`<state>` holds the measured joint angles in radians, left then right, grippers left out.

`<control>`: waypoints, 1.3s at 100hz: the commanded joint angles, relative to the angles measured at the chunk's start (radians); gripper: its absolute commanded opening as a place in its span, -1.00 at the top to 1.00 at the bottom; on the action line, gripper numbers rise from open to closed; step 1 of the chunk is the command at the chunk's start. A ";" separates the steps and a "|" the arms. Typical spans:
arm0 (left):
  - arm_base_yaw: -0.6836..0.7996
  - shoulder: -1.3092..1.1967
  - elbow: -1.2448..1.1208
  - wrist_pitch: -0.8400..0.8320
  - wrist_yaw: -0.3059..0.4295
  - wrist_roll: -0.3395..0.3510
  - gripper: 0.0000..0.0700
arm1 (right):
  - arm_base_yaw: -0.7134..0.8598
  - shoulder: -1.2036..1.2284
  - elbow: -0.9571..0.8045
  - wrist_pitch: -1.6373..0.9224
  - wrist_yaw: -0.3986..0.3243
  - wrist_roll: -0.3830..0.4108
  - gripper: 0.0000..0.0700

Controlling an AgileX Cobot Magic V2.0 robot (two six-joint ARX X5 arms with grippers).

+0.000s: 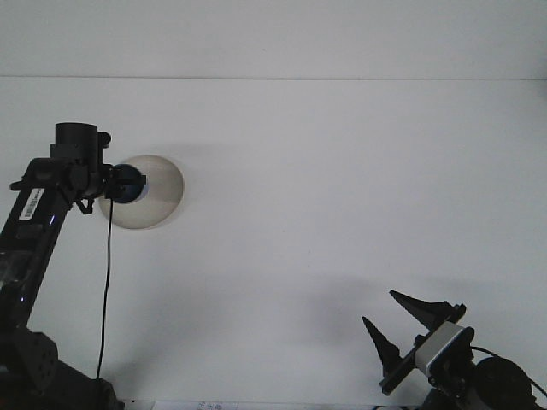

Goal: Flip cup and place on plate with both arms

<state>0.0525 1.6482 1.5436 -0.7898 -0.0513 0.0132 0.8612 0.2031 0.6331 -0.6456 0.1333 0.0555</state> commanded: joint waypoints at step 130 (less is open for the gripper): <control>0.018 0.014 0.182 0.044 0.018 -0.086 -0.32 | 0.009 0.000 -0.008 0.017 0.006 -0.008 -0.30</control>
<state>0.0681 1.7100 1.6955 -0.7620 -0.0345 -0.0528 0.8612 0.2031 0.6228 -0.6422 0.1352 0.0555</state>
